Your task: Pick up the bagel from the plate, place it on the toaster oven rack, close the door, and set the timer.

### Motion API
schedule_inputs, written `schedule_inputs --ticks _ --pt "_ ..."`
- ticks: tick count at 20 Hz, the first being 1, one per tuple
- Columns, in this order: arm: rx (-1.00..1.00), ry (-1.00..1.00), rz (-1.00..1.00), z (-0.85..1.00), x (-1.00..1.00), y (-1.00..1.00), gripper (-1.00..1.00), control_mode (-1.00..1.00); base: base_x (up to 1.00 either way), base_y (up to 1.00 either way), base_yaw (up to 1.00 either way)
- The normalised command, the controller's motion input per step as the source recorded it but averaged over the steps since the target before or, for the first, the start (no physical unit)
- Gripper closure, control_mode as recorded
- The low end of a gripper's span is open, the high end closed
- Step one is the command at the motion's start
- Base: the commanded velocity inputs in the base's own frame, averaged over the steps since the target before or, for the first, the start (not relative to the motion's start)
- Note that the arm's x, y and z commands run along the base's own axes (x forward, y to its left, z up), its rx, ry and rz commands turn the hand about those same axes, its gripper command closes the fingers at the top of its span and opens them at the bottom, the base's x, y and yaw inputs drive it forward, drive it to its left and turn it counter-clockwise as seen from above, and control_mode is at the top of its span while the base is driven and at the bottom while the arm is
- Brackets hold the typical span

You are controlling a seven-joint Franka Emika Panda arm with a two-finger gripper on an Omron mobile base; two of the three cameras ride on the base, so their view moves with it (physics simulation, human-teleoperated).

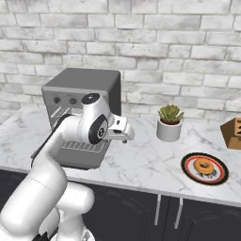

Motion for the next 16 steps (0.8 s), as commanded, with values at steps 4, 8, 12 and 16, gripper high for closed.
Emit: schedule_inputs --ticks 4,8,12,16 --pt "0.00 0.00 0.00 0.00 0.07 -0.85 -1.00 -1.00 0.00 0.00 0.00" --pt "0.00 0.00 0.00 0.00 0.05 -0.70 -1.00 -1.00 0.00 0.00 0.00" --pt "0.00 0.00 0.00 -0.03 0.02 -0.69 -1.00 -1.00 0.00 0.00 0.00" --pt "0.00 0.00 0.00 -0.05 0.04 -0.66 -1.00 -1.00 0.00 0.00 0.00"
